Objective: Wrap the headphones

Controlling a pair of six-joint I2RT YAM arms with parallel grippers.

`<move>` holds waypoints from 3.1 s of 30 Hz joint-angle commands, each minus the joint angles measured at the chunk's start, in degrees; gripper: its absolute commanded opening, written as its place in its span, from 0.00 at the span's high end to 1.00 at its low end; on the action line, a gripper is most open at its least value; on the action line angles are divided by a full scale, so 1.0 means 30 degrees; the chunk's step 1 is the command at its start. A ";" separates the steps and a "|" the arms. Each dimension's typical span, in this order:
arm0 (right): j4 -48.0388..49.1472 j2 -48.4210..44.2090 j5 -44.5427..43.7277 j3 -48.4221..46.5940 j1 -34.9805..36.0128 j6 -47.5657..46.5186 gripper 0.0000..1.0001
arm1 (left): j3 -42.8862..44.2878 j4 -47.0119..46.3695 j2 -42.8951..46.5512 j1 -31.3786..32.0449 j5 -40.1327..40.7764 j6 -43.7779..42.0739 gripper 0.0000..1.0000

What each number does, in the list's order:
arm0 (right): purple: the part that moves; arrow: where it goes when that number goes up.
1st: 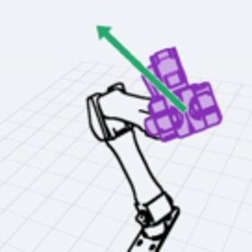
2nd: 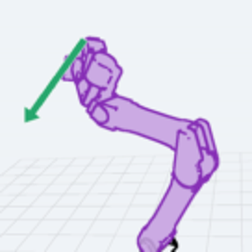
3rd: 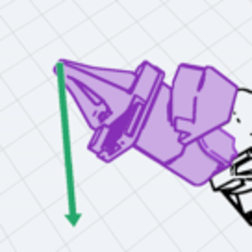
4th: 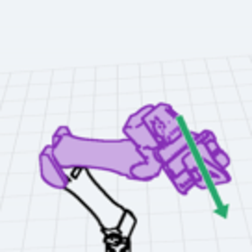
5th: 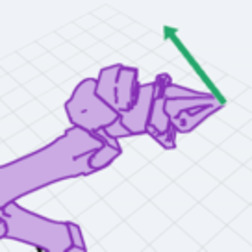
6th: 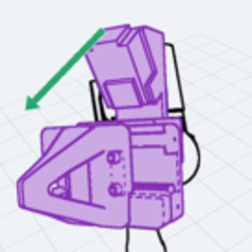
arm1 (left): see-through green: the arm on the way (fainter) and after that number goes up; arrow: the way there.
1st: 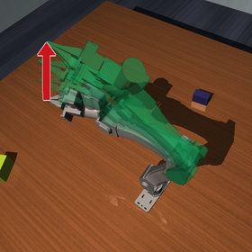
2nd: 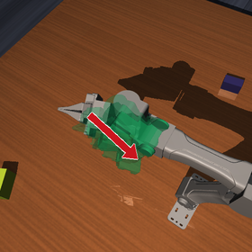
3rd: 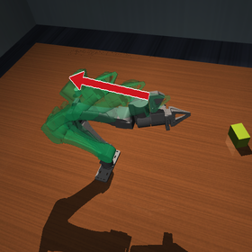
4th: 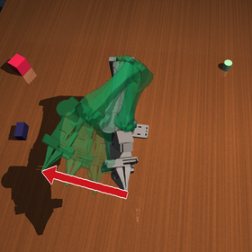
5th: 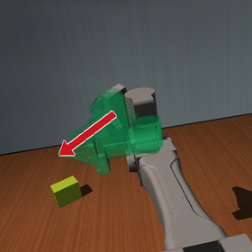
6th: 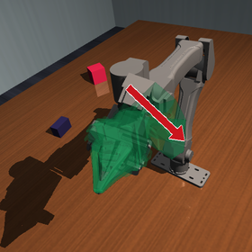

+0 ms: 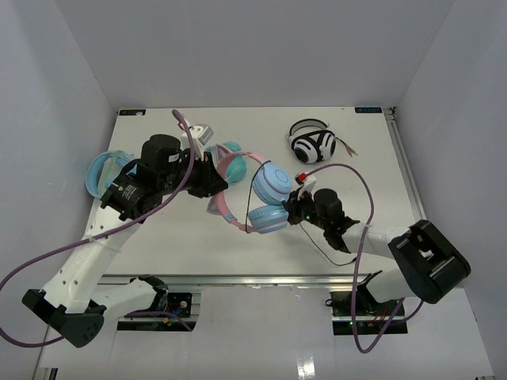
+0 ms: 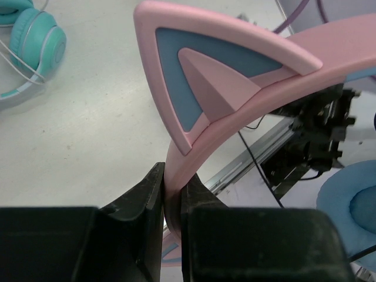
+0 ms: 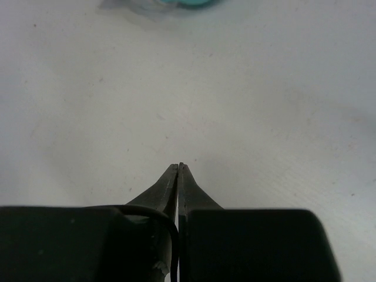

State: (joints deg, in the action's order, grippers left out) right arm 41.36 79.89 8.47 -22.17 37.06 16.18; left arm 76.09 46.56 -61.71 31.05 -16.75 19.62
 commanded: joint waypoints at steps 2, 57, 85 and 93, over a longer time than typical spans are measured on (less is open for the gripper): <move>-0.6057 -0.1472 0.1387 -0.5223 -0.2580 -0.0828 0.92 | -0.0180 0.0526 0.0413 -0.0007 -0.2619 -0.2865 1.00; -1.4460 -0.2763 0.4255 -1.1487 0.3358 -0.0973 0.90 | 0.2195 0.0399 -0.8887 0.1149 1.2007 0.2633 1.00; -0.6054 -0.3640 -0.4484 -0.2422 0.7509 0.0232 0.84 | -0.0524 -0.2466 -0.3315 -0.0459 0.9299 0.5719 1.00; -0.4277 -0.2588 -0.5570 -0.1507 0.7504 -0.0055 0.90 | -0.0789 -0.2635 -0.2794 -0.0618 0.8746 0.5687 1.00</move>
State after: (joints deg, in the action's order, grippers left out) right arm 21.43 70.94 -5.32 -27.87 59.31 17.19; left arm 73.32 42.42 -73.60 29.58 11.80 35.01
